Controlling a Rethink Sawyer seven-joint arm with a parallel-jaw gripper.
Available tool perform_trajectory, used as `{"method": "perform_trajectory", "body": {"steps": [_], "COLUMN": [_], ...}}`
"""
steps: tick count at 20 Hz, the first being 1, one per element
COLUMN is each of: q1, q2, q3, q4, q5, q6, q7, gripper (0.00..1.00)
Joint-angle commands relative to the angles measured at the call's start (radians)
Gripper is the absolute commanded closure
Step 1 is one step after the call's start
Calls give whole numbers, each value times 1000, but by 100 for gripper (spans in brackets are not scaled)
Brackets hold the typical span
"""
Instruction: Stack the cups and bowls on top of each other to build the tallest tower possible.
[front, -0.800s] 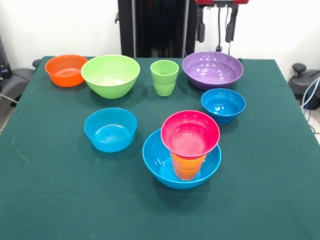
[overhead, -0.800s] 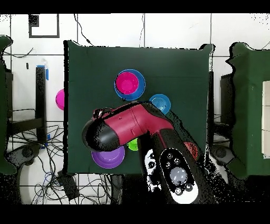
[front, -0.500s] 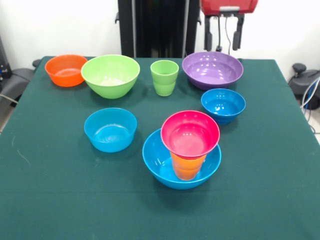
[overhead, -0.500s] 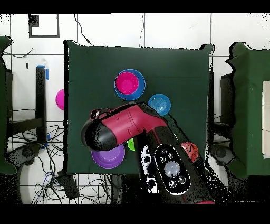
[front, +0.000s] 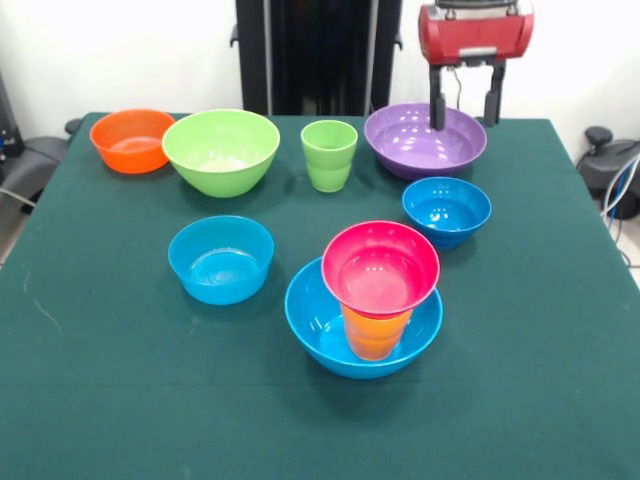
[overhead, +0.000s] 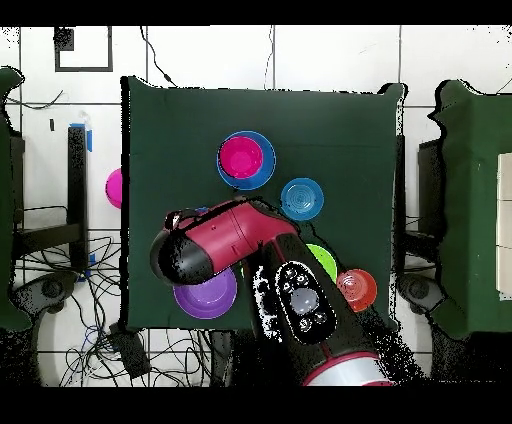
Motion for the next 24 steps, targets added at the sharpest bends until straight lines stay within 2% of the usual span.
{"method": "perform_trajectory", "body": {"steps": [1, 17, 24], "q1": [72, 197, 185], "q2": [115, 249, 222], "q3": [-117, -295, -312], "q4": [-67, -151, -102], "q5": [-81, -73, 27], "q6": [-91, -203, -115], "q7": [100, 90, 89], "gripper": [0, 0, 0]}}
